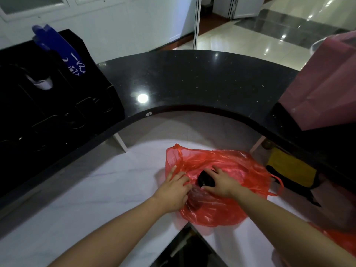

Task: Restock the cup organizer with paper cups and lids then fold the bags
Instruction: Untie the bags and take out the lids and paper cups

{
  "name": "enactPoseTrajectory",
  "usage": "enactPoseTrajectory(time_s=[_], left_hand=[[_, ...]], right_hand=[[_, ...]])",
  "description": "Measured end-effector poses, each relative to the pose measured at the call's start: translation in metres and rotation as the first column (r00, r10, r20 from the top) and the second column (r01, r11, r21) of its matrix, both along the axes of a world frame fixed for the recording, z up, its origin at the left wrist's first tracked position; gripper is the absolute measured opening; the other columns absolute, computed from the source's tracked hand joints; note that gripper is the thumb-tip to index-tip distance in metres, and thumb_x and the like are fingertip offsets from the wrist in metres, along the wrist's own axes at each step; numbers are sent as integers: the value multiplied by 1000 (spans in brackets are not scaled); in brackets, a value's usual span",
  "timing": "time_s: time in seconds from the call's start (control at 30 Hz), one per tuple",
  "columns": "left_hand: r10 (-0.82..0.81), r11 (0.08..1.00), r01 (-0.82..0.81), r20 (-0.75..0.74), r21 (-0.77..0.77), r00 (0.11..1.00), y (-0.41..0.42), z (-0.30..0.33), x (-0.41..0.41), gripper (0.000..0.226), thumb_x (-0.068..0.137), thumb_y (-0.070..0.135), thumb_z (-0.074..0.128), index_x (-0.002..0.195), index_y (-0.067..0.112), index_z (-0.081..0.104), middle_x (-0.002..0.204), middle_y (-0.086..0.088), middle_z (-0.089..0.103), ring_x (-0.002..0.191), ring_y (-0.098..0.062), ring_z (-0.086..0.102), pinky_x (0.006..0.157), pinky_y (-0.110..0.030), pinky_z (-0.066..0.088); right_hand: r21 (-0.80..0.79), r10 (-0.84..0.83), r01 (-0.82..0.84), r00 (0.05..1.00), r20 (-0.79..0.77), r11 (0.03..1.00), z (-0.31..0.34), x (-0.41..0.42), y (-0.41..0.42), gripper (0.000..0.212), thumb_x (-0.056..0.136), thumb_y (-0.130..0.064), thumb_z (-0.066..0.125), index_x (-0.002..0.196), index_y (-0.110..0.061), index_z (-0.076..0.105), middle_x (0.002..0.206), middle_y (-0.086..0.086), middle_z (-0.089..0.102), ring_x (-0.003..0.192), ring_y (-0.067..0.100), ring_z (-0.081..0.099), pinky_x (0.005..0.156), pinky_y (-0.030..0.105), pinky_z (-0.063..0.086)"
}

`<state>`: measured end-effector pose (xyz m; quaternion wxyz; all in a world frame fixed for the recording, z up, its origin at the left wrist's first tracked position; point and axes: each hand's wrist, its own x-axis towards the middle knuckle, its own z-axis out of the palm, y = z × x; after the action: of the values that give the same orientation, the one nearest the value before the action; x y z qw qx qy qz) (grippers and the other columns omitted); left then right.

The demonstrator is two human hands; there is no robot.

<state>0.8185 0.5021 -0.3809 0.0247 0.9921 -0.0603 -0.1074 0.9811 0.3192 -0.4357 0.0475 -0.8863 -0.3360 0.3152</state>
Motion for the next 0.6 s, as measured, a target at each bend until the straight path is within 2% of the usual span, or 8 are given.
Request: enactPoseTrajectory(time_s=[0.07,0.13,0.2,0.37,0.6], left_hand=[[0,1000,0,4,-11,1000,-1,0,-1,47,94,29,48,140,20,54,149,-3,43,148,-26,20,113,-44,-30],[9,1000,-9,11,-19,1000,-1,1,-1,46,94,29,48,139,20,56,149,-2,43,148,-25,20,115,-45,-27],[14,1000,-14,7,-24,1000,0,2,-2,45,93,28,48,137,20,57,147,-3,45,148,-25,21,114,-45,-27],[29,999,-29,-6,-32,1000,-3,-2,-7,43,92,28,48,132,20,60,144,-2,48,148,-24,23,114,-45,-28],[106,993,-107,-18,-54,994,-9,3,-11,42,94,29,48,134,19,59,146,-1,46,148,-23,20,117,-44,-18]], right_hand=[[-17,1,-1,1000,-13,1000,-2,-2,1,89,85,-72,58,156,-45,12,166,7,15,146,36,31,114,50,40],[10,-16,16,1000,11,1000,-4,1,5,88,85,-69,61,156,-44,15,162,8,23,141,34,38,111,48,43],[17,-1,0,999,34,1000,-3,5,11,89,85,-66,64,157,-42,17,163,9,23,140,34,40,111,46,44],[-55,77,-75,996,39,996,-11,8,9,89,88,-50,69,156,-46,13,168,8,7,144,38,32,114,47,41],[-80,138,-134,990,36,988,-8,10,20,90,85,-42,72,155,-47,15,162,11,16,142,43,28,113,50,40]])
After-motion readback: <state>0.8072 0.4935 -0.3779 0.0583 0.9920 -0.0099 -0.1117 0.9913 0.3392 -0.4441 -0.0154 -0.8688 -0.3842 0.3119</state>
